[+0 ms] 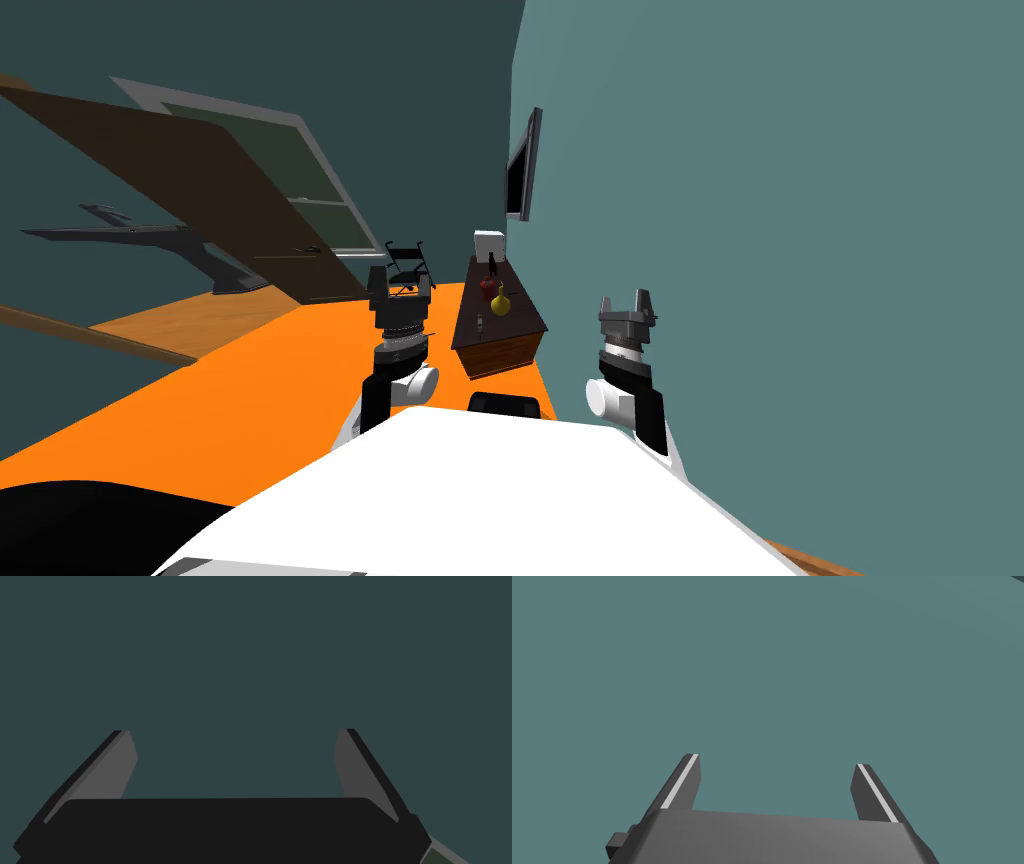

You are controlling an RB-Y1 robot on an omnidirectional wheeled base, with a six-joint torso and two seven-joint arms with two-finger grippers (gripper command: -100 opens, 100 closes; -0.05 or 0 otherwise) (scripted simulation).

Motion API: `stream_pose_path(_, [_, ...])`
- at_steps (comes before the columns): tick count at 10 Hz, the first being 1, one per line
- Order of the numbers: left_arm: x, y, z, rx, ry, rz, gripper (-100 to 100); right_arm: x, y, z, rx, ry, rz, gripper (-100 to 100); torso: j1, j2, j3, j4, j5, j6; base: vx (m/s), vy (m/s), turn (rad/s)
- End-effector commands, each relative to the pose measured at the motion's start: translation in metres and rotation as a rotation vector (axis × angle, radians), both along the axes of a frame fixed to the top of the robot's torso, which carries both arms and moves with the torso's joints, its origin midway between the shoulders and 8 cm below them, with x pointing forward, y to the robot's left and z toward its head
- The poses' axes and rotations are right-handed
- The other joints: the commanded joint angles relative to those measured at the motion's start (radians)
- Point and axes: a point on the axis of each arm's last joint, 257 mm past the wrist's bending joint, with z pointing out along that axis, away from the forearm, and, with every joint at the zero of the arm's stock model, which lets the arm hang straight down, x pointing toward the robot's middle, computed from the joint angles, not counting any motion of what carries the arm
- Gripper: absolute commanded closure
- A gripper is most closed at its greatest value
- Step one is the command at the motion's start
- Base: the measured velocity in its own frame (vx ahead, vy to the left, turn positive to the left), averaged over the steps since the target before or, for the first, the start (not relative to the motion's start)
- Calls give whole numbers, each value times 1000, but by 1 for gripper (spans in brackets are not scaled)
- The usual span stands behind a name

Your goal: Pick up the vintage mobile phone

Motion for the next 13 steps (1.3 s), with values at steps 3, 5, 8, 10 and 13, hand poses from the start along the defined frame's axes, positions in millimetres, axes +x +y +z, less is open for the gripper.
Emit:
stream_pose_path(3, [17,-3,-16,14,68,-58,-100,0,0,0,0,0,0,0,2,2,1,0,0,0,-37,34,-116])
stream_pose_path(5, [33,-3,-33,3,137,-101,-100,0,0,0,0,0,0,0,5,4,2,1,1,0,-79,77,-200])
stream_pose_path(8, [63,-1,-71,-32,271,-167,-100,0,0,0,0,0,0,0,7,7,4,2,1,0,-107,86,-278])
stream_pose_path(10, [75,0,-89,-52,336,-189,-100,0,0,0,0,0,0,0,6,5,3,1,1,0,-69,56,-150])
stream_pose_path(13, [95,2,-125,-88,451,-231,-100,0,0,0,0,0,0,0,5,4,2,1,1,0,-77,64,-227])
